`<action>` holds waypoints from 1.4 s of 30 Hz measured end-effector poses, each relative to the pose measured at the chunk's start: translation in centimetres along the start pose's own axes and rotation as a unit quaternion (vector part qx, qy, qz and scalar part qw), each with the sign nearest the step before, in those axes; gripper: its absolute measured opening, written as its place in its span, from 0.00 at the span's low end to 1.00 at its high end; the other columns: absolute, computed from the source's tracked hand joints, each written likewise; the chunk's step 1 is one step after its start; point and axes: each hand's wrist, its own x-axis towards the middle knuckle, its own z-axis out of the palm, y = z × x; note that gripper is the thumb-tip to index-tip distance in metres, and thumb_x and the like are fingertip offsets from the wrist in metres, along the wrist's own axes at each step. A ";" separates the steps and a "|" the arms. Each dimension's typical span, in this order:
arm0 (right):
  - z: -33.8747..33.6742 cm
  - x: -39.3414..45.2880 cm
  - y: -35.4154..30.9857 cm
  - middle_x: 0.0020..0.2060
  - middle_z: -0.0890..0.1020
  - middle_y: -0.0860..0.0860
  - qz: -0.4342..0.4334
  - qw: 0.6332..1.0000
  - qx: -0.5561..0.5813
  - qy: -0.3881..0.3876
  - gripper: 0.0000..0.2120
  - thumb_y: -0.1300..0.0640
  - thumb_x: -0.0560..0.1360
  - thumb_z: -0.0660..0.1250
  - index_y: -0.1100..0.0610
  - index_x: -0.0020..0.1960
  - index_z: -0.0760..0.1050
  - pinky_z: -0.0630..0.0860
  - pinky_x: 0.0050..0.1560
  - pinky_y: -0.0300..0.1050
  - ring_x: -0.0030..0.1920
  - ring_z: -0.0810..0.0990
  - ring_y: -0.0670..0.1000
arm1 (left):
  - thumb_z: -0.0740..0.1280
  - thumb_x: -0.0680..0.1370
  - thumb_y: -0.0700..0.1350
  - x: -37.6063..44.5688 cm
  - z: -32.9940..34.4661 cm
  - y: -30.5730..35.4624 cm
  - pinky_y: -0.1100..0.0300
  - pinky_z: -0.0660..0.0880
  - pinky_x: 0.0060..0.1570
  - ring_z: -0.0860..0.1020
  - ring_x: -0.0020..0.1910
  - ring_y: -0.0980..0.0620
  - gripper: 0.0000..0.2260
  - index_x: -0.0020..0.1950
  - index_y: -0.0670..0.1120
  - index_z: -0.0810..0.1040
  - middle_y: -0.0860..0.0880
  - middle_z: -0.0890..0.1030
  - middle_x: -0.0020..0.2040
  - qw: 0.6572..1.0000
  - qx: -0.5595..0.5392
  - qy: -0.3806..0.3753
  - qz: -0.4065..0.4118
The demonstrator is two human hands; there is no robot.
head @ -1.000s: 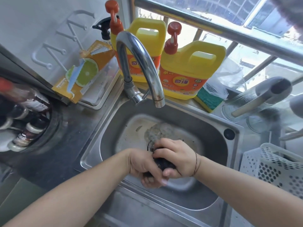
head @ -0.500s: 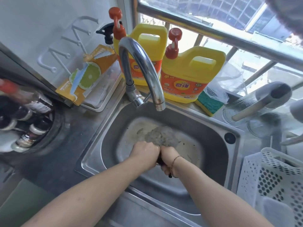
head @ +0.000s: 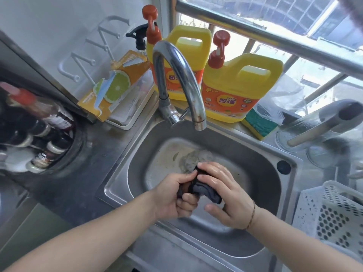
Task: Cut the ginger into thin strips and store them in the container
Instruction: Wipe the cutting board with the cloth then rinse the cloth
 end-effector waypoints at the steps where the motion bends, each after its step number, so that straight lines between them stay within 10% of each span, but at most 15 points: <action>1: 0.0 0.5 -0.1 0.64 0.71 0.60 -0.031 1.000 -0.003 0.007 0.26 0.42 0.79 0.57 0.63 0.64 0.69 0.67 0.67 0.54 0.64 0.71 0.61 | 0.57 0.74 0.62 -0.2 0.5 0.1 0.63 0.50 0.25 0.52 0.23 0.56 0.21 0.30 0.50 0.74 0.54 0.62 0.22 0.999 -0.012 -0.026 -0.019; 4: 0.4 2.3 -0.4 0.49 0.71 0.56 -0.039 0.996 0.011 0.074 0.25 0.38 0.78 0.55 0.61 0.52 0.70 0.71 0.52 0.47 0.47 0.72 0.57 | 0.52 0.77 0.59 0.0 2.0 -0.5 0.65 0.50 0.22 0.53 0.19 0.58 0.22 0.26 0.52 0.66 0.56 0.59 0.19 0.997 0.060 -0.040 -0.040; 8: 1.1 3.5 -0.6 0.31 0.69 0.53 0.049 0.988 0.025 0.141 0.27 0.43 0.81 0.53 0.63 0.34 0.70 0.64 0.32 0.42 0.31 0.66 0.51 | 0.59 0.81 0.54 0.5 4.3 0.2 0.65 0.53 0.23 0.63 0.18 0.53 0.22 0.28 0.48 0.67 0.50 0.65 0.20 0.966 0.167 0.187 0.063; 12: 3.7 4.7 -1.1 0.23 0.68 0.43 0.353 0.870 0.208 0.274 0.23 0.43 0.78 0.58 0.50 0.26 0.66 0.64 0.30 0.40 0.27 0.65 0.44 | 0.51 0.84 0.49 2.3 3.0 1.0 0.49 0.71 0.46 0.79 0.50 0.36 0.22 0.48 0.36 0.79 0.33 0.83 0.48 0.827 0.386 0.350 0.212; 18: 4.6 6.0 -1.3 0.21 0.66 0.53 0.658 0.625 0.378 0.185 0.22 0.50 0.80 0.58 0.55 0.29 0.69 0.58 0.25 0.36 0.20 0.62 0.49 | 0.45 0.79 0.53 3.5 -0.4 1.3 0.54 0.69 0.32 0.79 0.32 0.38 0.32 0.30 0.39 0.80 0.40 0.81 0.29 0.569 0.661 0.336 0.357; 25: 4.3 7.1 1.5 0.21 0.65 0.49 0.756 0.537 0.374 -0.014 0.11 0.60 0.68 0.53 0.51 0.28 0.62 0.54 0.23 0.27 0.18 0.58 0.46 | 0.56 0.75 0.48 4.5 -2.9 4.0 0.66 0.55 0.29 0.69 0.16 0.45 0.23 0.21 0.45 0.71 0.48 0.73 0.19 0.346 0.780 0.274 0.444; 28: 4.7 6.8 1.8 0.23 0.67 0.50 0.765 0.526 0.369 -0.042 0.12 0.59 0.70 0.53 0.52 0.29 0.63 0.54 0.23 0.26 0.16 0.61 0.46 | 0.55 0.75 0.48 5.3 -3.2 3.7 0.67 0.54 0.30 0.70 0.16 0.46 0.23 0.21 0.45 0.72 0.48 0.73 0.19 0.316 0.806 0.231 0.443; 31: 4.5 7.0 2.2 0.27 0.71 0.52 0.729 0.551 0.405 0.037 0.12 0.54 0.76 0.58 0.54 0.34 0.70 0.62 0.21 0.31 0.19 0.68 0.49 | 0.53 0.78 0.51 5.2 -3.4 3.2 0.63 0.57 0.29 0.75 0.22 0.43 0.25 0.26 0.44 0.76 0.45 0.77 0.23 0.414 0.758 0.285 0.416; 34: 3.1 7.0 1.9 0.36 0.81 0.54 0.647 0.678 0.342 0.074 0.18 0.43 0.79 0.61 0.56 0.45 0.78 0.82 0.35 0.49 0.31 0.81 0.50 | 0.59 0.83 0.58 4.2 -3.1 1.9 0.55 0.61 0.32 0.73 0.31 0.44 0.25 0.30 0.48 0.73 0.48 0.75 0.27 0.643 0.607 0.357 0.301; 37: 1.5 5.4 1.0 0.52 0.79 0.50 0.545 0.819 0.175 0.039 0.14 0.46 0.80 0.60 0.53 0.43 0.79 0.76 0.60 0.50 0.53 0.79 0.50 | 0.69 0.81 0.52 3.3 -2.8 0.5 0.59 0.70 0.30 0.73 0.29 0.52 0.17 0.35 0.47 0.77 0.49 0.76 0.30 0.861 0.328 0.298 0.248; 42: -0.1 1.0 -2.5 0.59 0.72 0.47 0.360 0.931 -0.023 0.049 0.13 0.43 0.75 0.62 0.47 0.42 0.82 0.60 0.65 0.47 0.64 0.66 0.53 | 0.62 0.84 0.42 1.7 -0.8 0.0 0.55 0.80 0.42 0.81 0.43 0.48 0.08 0.50 0.42 0.79 0.42 0.81 0.44 0.939 0.047 0.261 0.218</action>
